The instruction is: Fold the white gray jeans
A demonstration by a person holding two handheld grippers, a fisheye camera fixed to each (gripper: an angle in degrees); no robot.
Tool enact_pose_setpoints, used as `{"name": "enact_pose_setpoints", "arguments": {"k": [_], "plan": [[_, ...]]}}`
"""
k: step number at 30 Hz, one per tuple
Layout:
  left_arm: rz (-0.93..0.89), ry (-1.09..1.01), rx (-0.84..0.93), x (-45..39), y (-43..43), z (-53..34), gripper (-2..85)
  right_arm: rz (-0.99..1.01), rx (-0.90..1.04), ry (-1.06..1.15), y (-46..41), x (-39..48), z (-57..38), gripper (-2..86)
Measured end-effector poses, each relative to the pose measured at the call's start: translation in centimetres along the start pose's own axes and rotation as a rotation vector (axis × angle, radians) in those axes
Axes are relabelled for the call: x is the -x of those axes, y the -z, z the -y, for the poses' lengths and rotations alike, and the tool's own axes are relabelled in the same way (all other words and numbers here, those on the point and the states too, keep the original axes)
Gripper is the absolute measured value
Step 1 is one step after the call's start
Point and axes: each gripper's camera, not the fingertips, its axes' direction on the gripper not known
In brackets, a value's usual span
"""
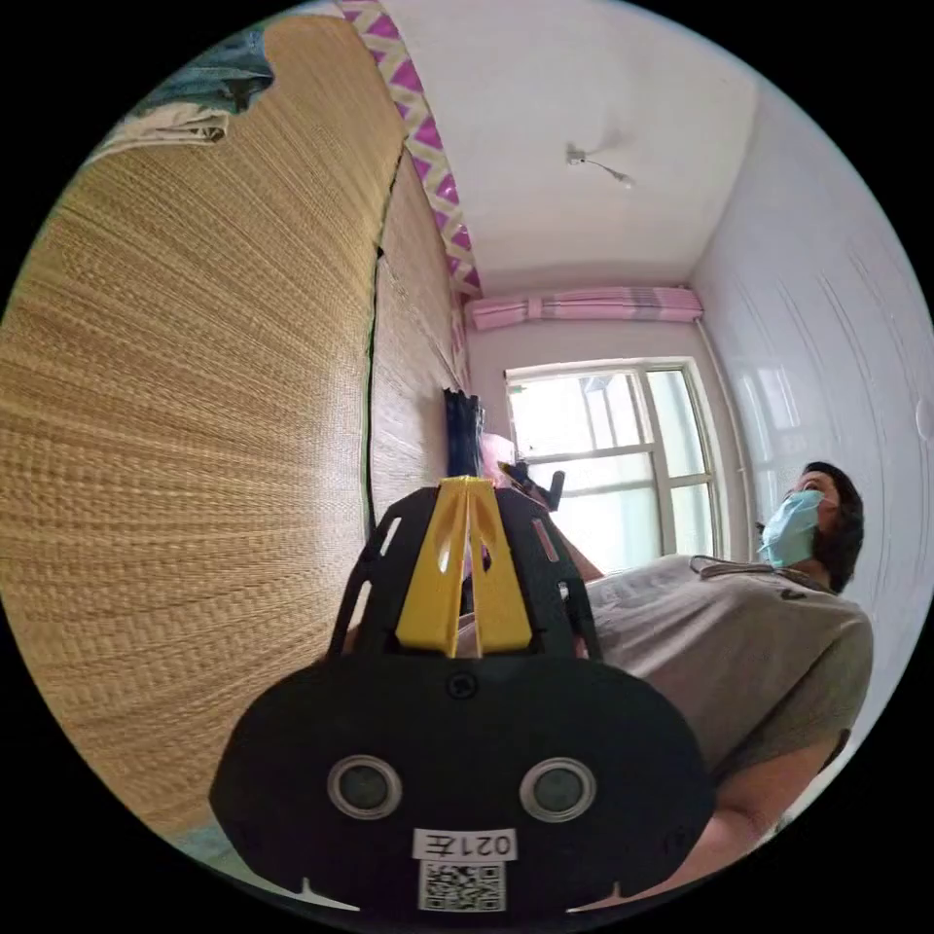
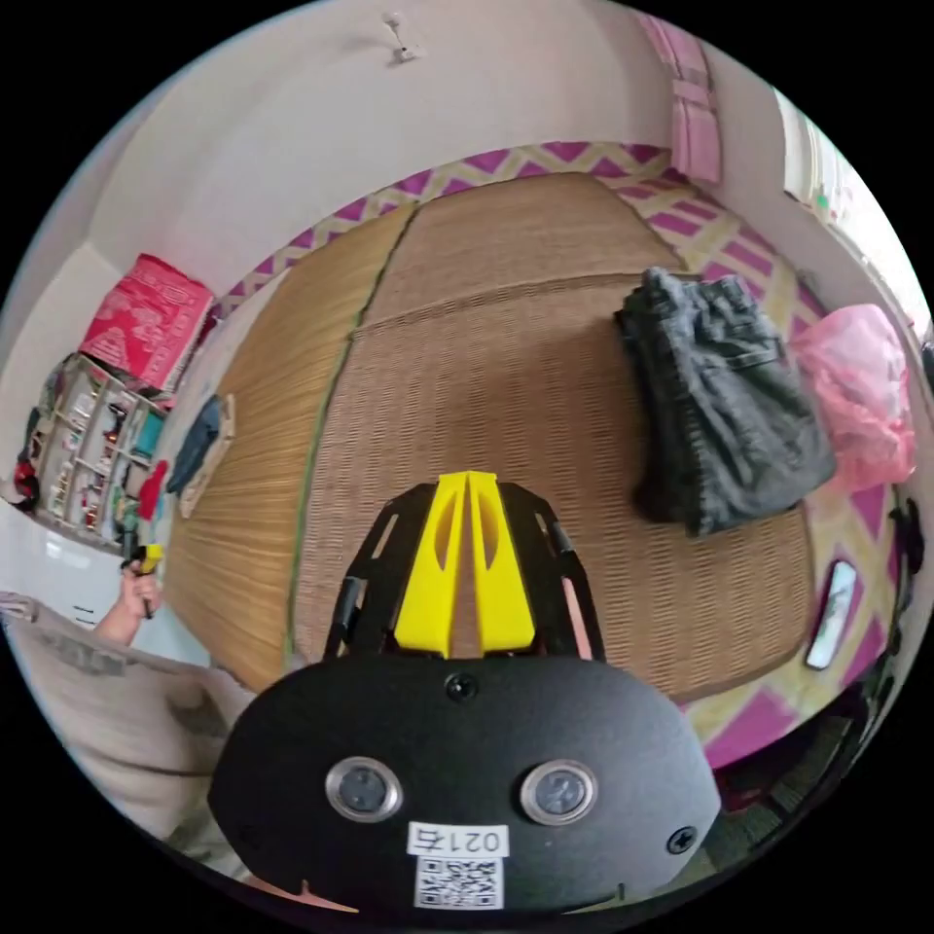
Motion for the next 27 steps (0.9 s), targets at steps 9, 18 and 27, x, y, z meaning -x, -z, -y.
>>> {"name": "enact_pose_setpoints", "arguments": {"k": [9, 18, 27], "plan": [[0.155, 0.103, -0.185, -12.4, -7.1, -7.9, 2.3, -0.346, 0.017, 0.128, -3.3, -6.7, 6.5, 12.3], [0.406, 0.160, -0.269, -24.0, -7.2, -13.1, -0.9, -0.539, 0.237, 0.209, -10.6, -7.4, 9.1, 11.6], [0.540, 0.122, -0.220, -29.9, -7.8, -12.9, -1.0, -0.078, 0.148, -0.117, -4.8, -13.9, 8.2, 4.0]]}}
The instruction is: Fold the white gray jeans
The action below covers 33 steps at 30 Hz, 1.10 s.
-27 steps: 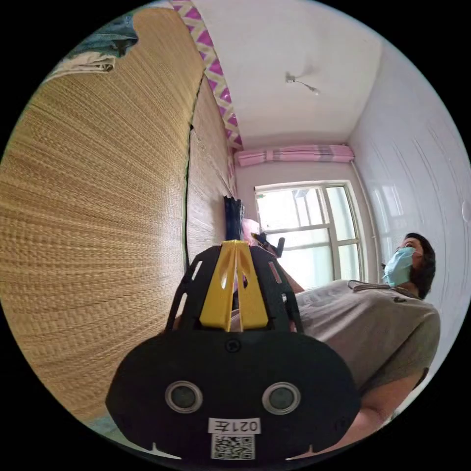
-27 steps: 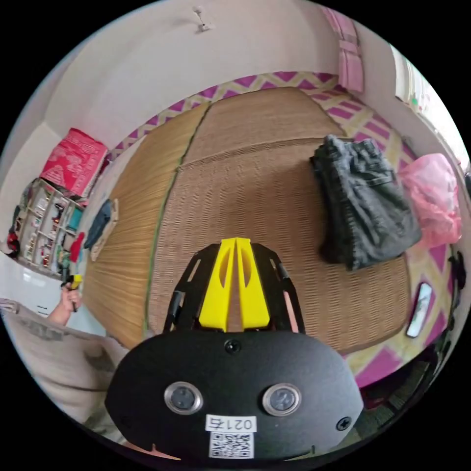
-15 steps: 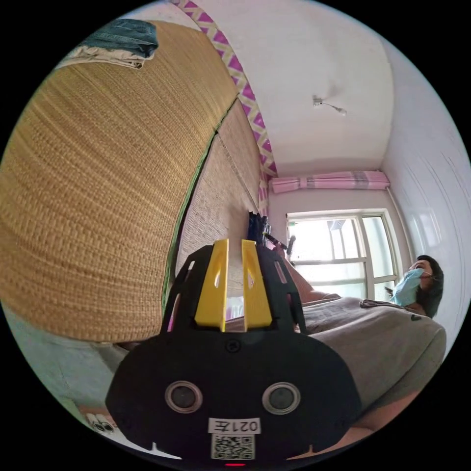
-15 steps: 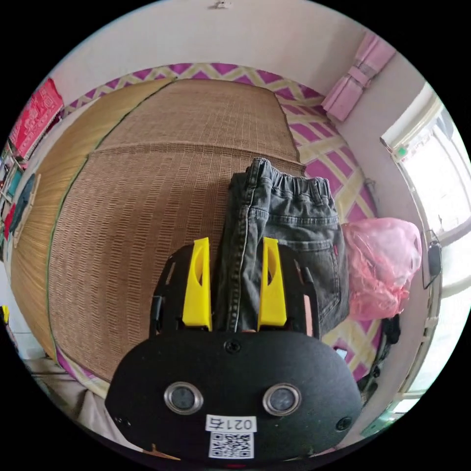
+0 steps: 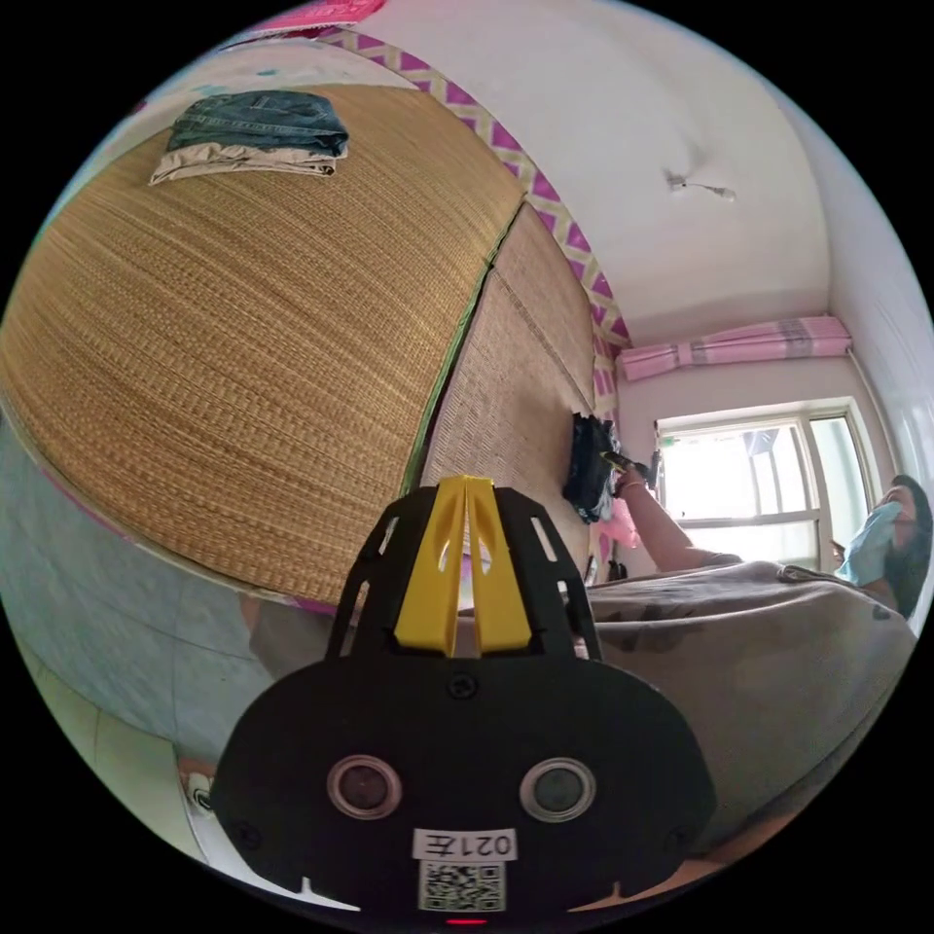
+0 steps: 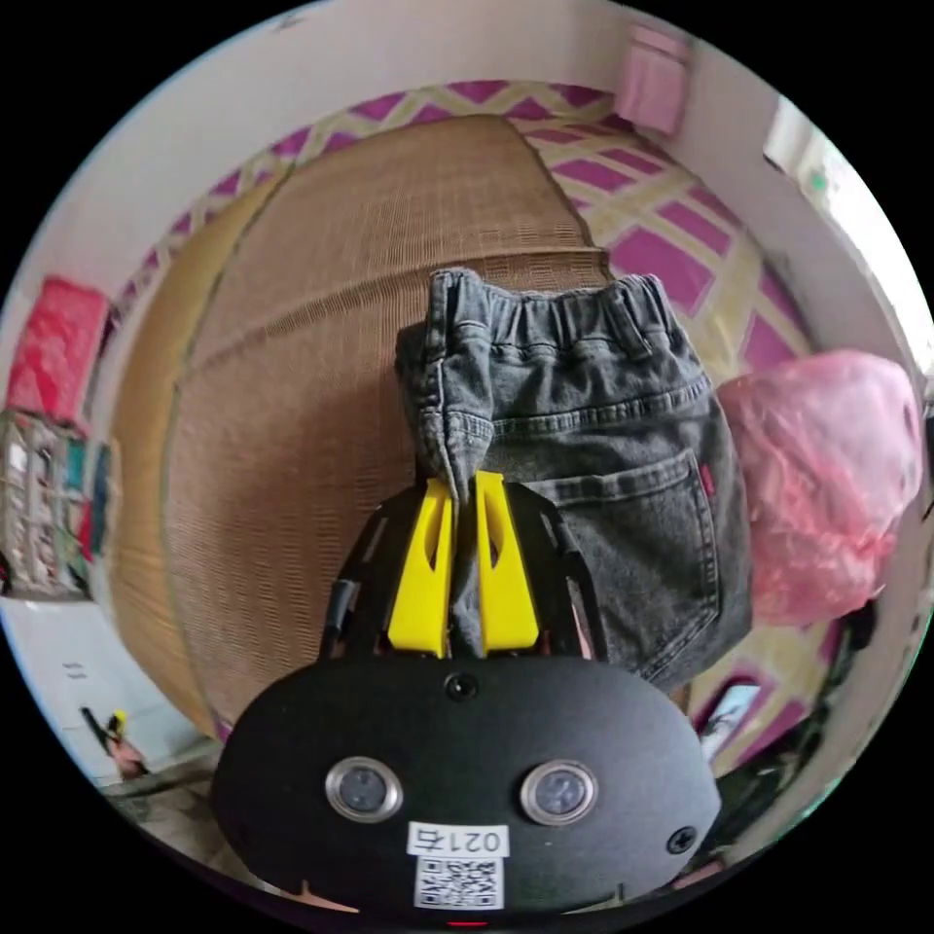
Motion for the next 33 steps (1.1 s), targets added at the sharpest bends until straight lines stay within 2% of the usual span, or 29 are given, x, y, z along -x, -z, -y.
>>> {"name": "enact_pose_setpoints", "arguments": {"k": [2, 8, 11, 14, 18, 22, 23, 25, 27, 29, 33], "plan": [[0.002, -0.021, -0.003, -0.8, 0.2, 0.5, -1.0, 0.085, -0.079, -0.034, 2.5, -1.4, -1.3, 3.4], [-0.001, -0.127, 0.080, -1.9, 0.0, 4.2, -1.0, 0.068, -0.239, 0.143, 12.2, 1.1, -6.2, 2.0], [-0.043, -0.166, 0.146, -1.3, -0.4, 6.9, -1.0, 0.089, -0.280, 0.294, 15.6, 6.7, -8.7, 1.6], [-0.093, -0.202, 0.180, -0.5, -0.1, 9.6, -1.0, 0.060, -0.280, 0.495, 16.1, 16.4, -11.7, 1.4], [-0.173, -0.228, 0.194, 1.2, 2.5, 12.5, -1.0, 0.090, -0.292, 0.705, 11.9, 31.8, -16.9, 1.2], [-0.166, -0.240, 0.210, 4.1, 5.6, 13.6, -1.0, 0.064, -0.240, 0.918, 1.4, 47.8, -23.8, 1.5], [-0.157, -0.230, 0.211, 5.3, 6.7, 13.8, -1.0, 0.095, -0.212, 0.912, -0.4, 49.5, -24.6, 1.6], [-0.164, -0.210, 0.215, 7.4, 8.3, 14.1, -1.0, 0.253, 0.042, 0.781, -8.6, 54.6, -26.4, 1.8], [-0.161, -0.188, 0.225, 9.9, 10.4, 14.4, -1.0, 0.322, 0.187, 0.703, -13.0, 57.0, -27.9, 1.8], [-0.140, -0.185, 0.233, 11.4, 11.9, 14.6, -1.0, 0.302, 0.152, 0.641, -13.9, 58.3, -29.4, 2.1], [-0.112, -0.185, 0.251, 13.9, 13.5, 15.3, -1.0, 0.184, 0.058, 0.707, -12.7, 60.5, -31.3, 3.7]]}}
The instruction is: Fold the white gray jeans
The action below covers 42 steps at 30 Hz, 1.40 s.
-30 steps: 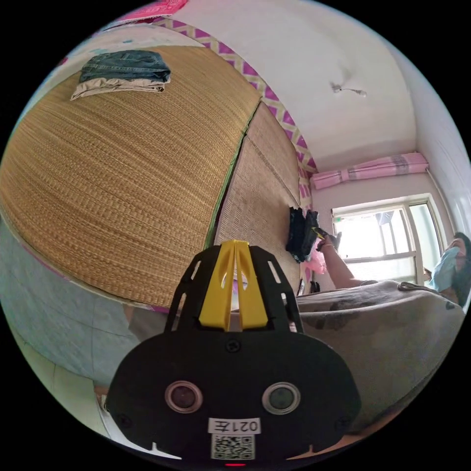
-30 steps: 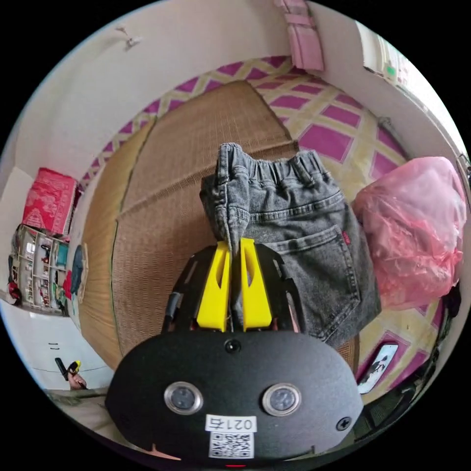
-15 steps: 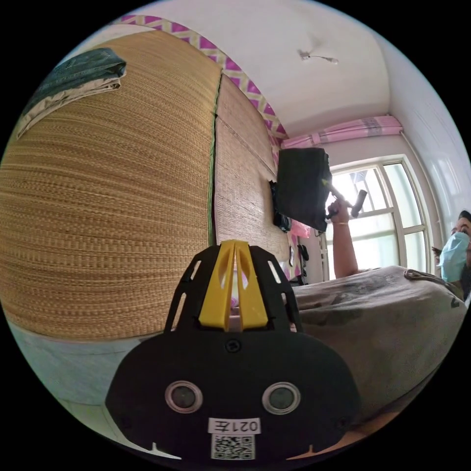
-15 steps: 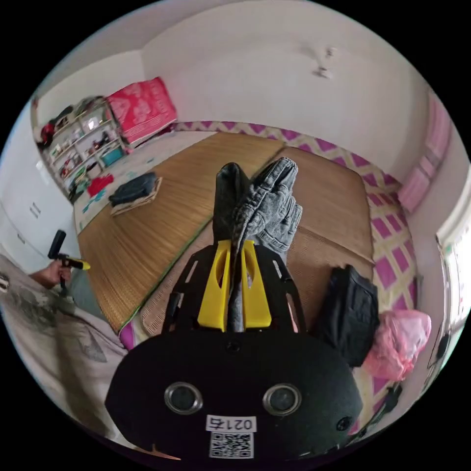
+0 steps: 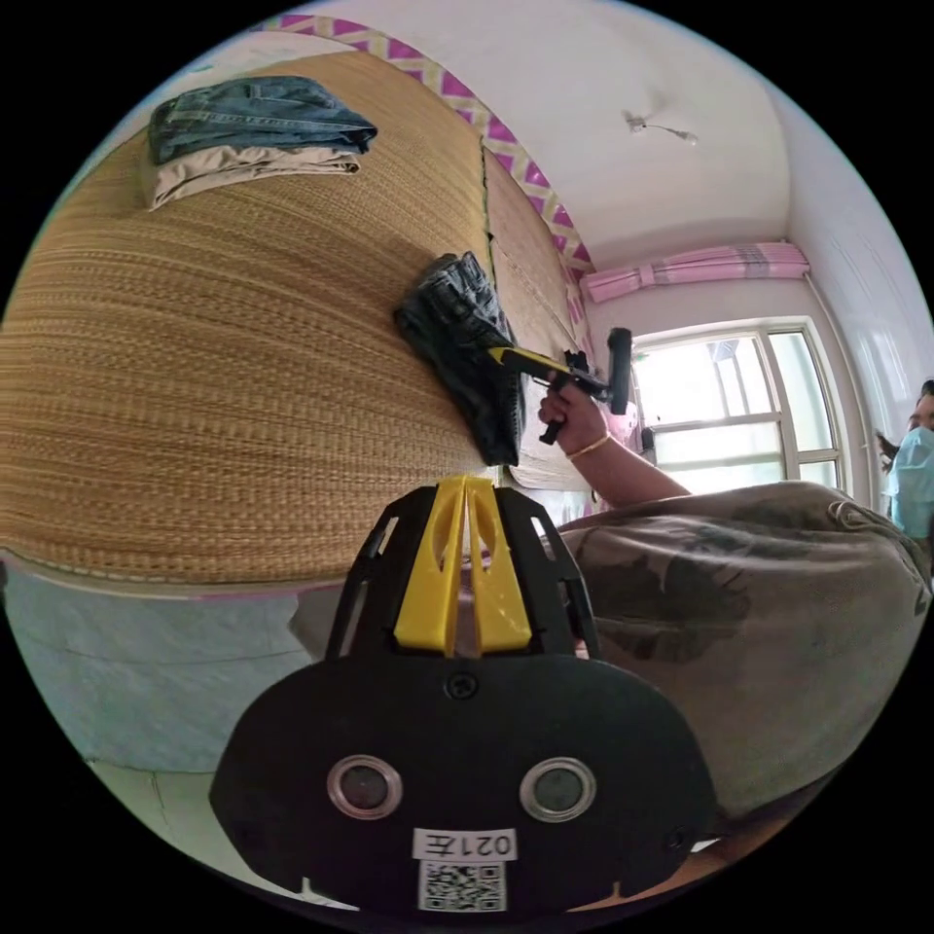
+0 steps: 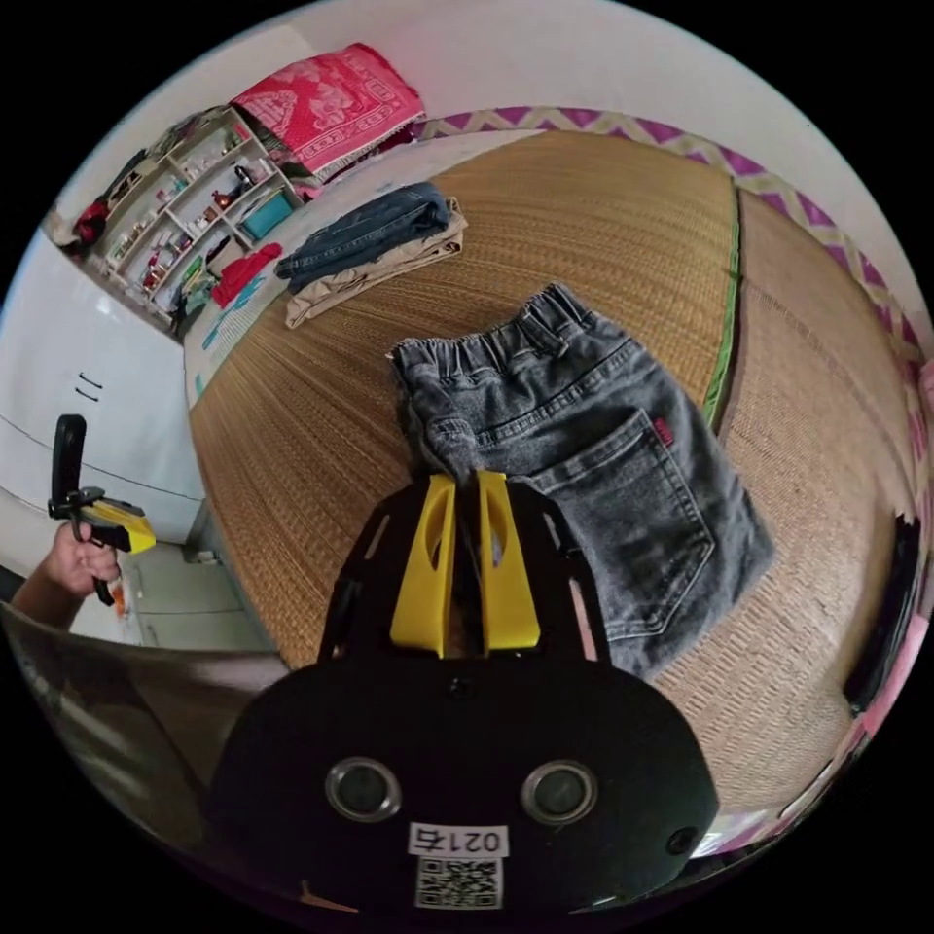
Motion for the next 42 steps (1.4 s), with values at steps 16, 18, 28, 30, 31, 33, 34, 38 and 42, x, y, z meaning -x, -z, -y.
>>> {"name": "enact_pose_setpoints", "arguments": {"k": [16, 18, 28, 30, 31, 33, 34, 38, 42], "plan": [[-0.080, -0.003, -0.001, -0.3, -2.9, 4.9, -1.0, -0.266, 0.181, 0.331, -12.2, 6.9, 3.9, 8.2], [-0.066, -0.003, 0.005, -0.9, -3.6, 5.3, -1.0, -0.179, 0.196, 0.304, -13.0, 5.6, 4.0, 6.9], [-0.093, -0.013, 0.014, -4.9, -11.6, 9.0, -1.0, 0.367, -0.315, -0.280, 2.8, -19.3, -11.6, -0.1], [-0.103, -0.051, 0.017, -7.5, -14.7, 10.6, -1.0, 0.362, -0.392, -0.354, 5.4, -23.8, -17.3, -0.1], [-0.104, -0.061, 0.016, -8.2, -15.5, 11.0, -1.0, 0.352, -0.428, -0.364, 6.5, -26.3, -21.1, -0.1], [-0.110, -0.110, -0.001, -11.1, -19.1, 12.4, -1.0, 0.317, -0.446, -0.392, 7.1, -29.3, -26.5, -0.1], [-0.111, -0.126, -0.007, -11.9, -20.0, 12.7, -1.0, 0.321, -0.470, -0.400, 6.8, -30.9, -30.1, -0.1], [-0.100, -0.185, 0.004, -16.2, -27.0, 15.1, -0.9, 0.403, -0.463, -0.642, 1.4, -35.8, -40.9, 0.1], [-0.084, -0.212, 0.031, -19.3, -33.2, 17.4, -0.8, 0.584, -0.182, -0.902, -8.9, -37.9, -50.5, 1.1]]}}
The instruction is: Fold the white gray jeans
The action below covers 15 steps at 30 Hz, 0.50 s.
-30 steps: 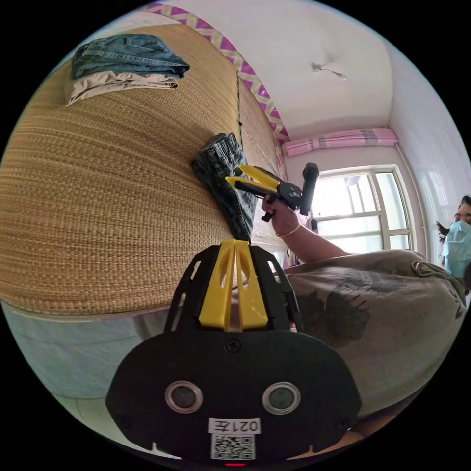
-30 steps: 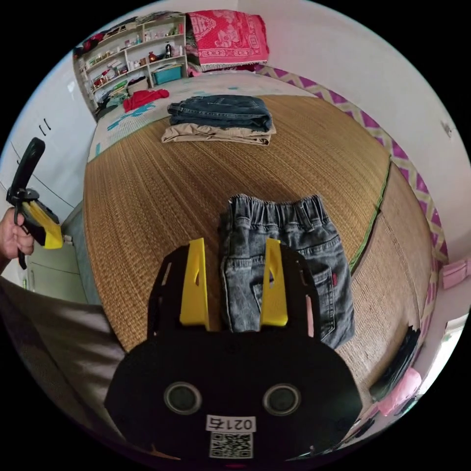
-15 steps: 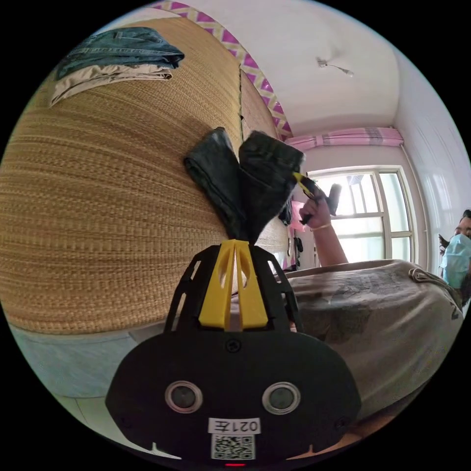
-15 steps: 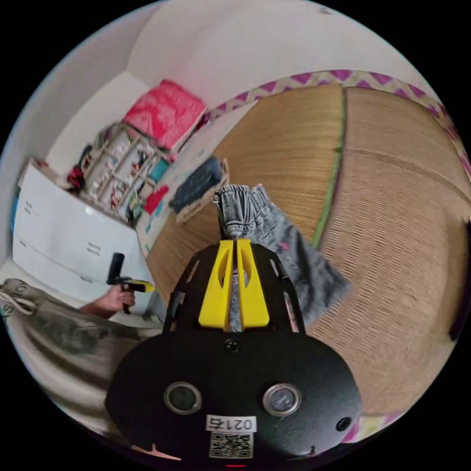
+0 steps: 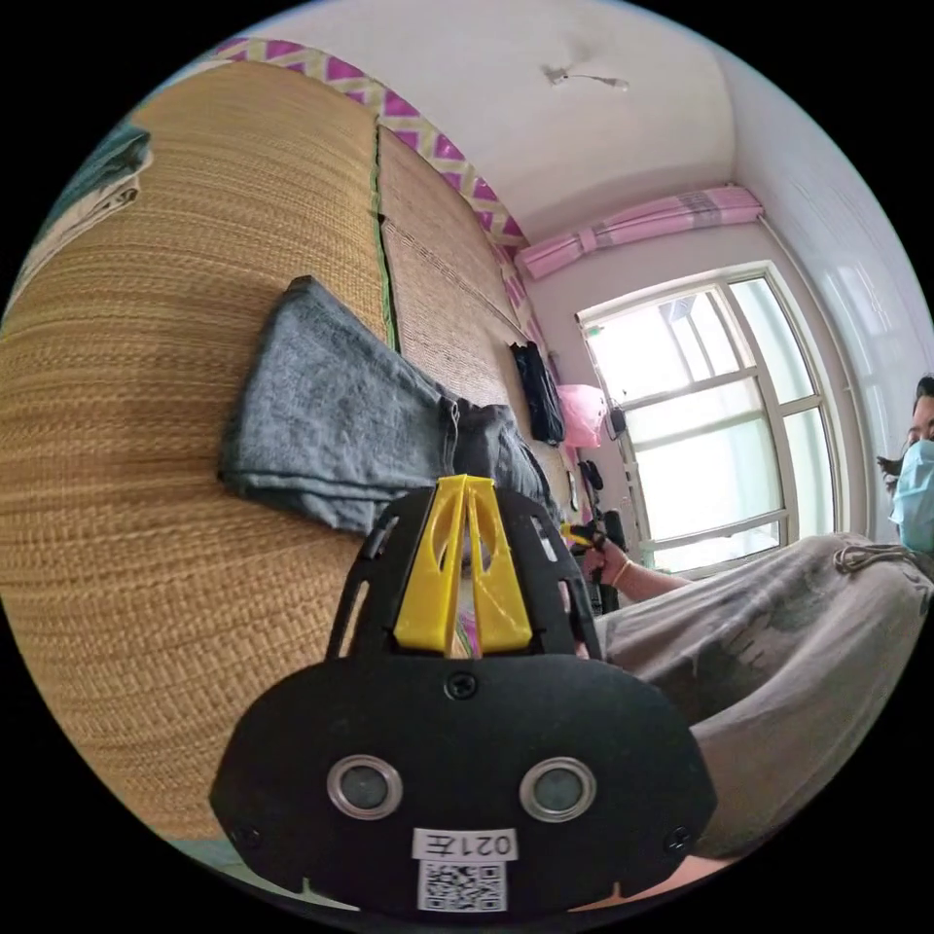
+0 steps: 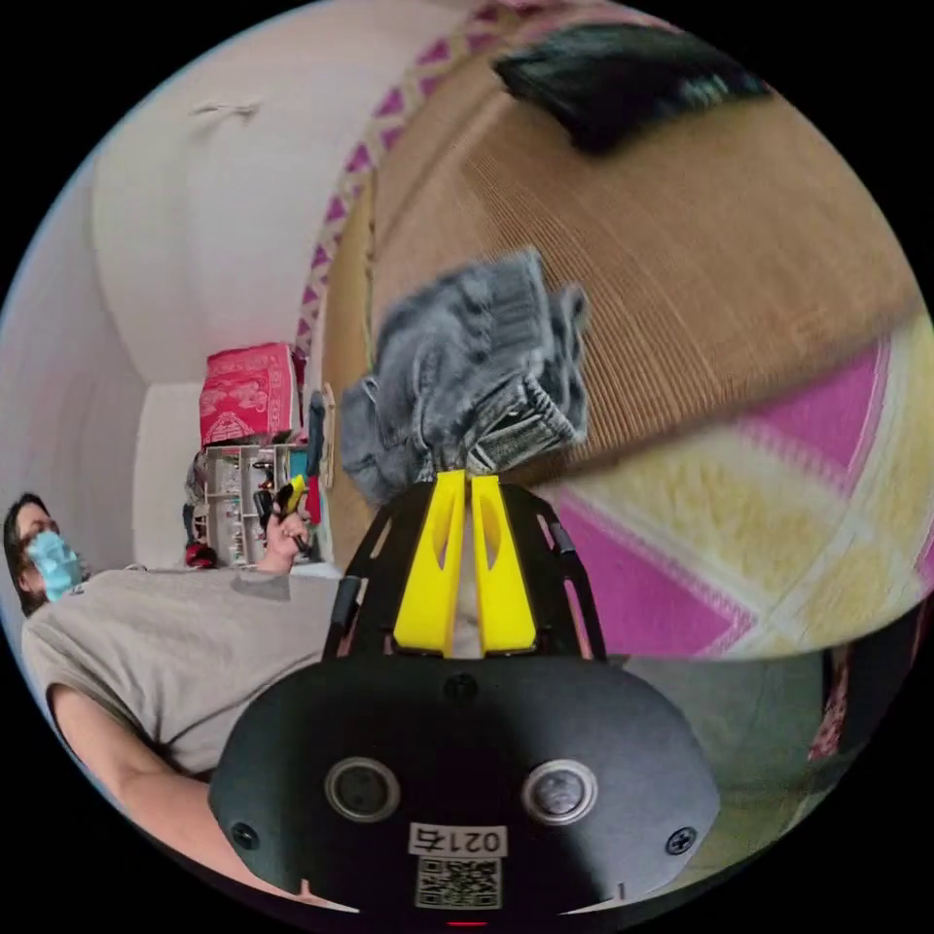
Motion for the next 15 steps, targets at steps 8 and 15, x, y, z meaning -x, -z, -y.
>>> {"name": "enact_pose_setpoints", "arguments": {"k": [8, 15], "plan": [[0.160, -0.241, 0.166, -5.9, -11.9, 4.6, 3.8, 0.230, -0.116, -0.001, -0.4, -4.9, -0.8, 12.7], [0.254, -0.374, 0.274, -8.5, -21.0, 5.1, 6.5, 0.319, -0.266, -0.321, -1.7, -10.8, -3.3, 13.0]]}}
